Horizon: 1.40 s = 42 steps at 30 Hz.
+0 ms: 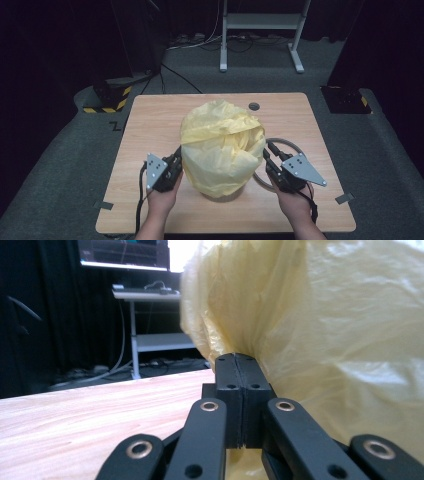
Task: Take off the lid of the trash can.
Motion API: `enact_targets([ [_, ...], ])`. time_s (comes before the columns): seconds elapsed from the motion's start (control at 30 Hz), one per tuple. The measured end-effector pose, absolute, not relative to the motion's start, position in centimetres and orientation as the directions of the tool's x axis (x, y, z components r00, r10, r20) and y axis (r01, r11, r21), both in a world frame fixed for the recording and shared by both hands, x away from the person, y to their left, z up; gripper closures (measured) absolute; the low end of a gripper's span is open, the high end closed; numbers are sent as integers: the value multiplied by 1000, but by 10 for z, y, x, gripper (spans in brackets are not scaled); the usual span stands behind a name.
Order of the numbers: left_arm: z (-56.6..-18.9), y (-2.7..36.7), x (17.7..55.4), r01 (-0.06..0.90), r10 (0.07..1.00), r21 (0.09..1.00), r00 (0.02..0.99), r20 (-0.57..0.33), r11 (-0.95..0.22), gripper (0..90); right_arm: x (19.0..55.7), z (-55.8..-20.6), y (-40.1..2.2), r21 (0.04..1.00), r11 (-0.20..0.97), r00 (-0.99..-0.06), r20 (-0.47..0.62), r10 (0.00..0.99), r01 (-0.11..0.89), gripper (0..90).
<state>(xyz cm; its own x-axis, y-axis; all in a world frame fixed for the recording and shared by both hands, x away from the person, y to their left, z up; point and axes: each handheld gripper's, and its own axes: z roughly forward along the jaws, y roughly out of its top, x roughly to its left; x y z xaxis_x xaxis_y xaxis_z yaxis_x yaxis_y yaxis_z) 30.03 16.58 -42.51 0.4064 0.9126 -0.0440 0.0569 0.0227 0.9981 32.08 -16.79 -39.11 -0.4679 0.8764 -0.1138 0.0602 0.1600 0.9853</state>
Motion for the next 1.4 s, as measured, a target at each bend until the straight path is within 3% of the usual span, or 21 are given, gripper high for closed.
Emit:
enact_targets([
  [0.17,-422,164,288,28,932,999,363,7,-19,835,329,-393,-166,988,127,-467,-72,881,88,794],
  [0.3,-427,177,285,11,959,1000,283,-31,29,845,357,-391,-145,986,124,-517,-48,855,114,829],
  [0.47,-431,198,282,0,974,998,218,-67,69,830,392,-385,-109,980,165,-551,-79,831,108,806],
  [0.6,-432,197,279,2,972,998,228,-57,58,825,400,-382,-106,978,181,-528,-102,843,100,711],
  [0.9,-429,158,274,10,933,1000,360,4,-8,791,360,-384,-158,985,154,-428,-105,898,80,679],
  [1.13,-430,134,271,-2,914,1000,405,29,-31,746,334,-396,-176,986,132,-420,-78,904,101,684],
  [1.4,-429,141,268,-12,925,1000,379,25,-22,671,353,-394,-156,985,136,-438,-75,896,109,770],
])
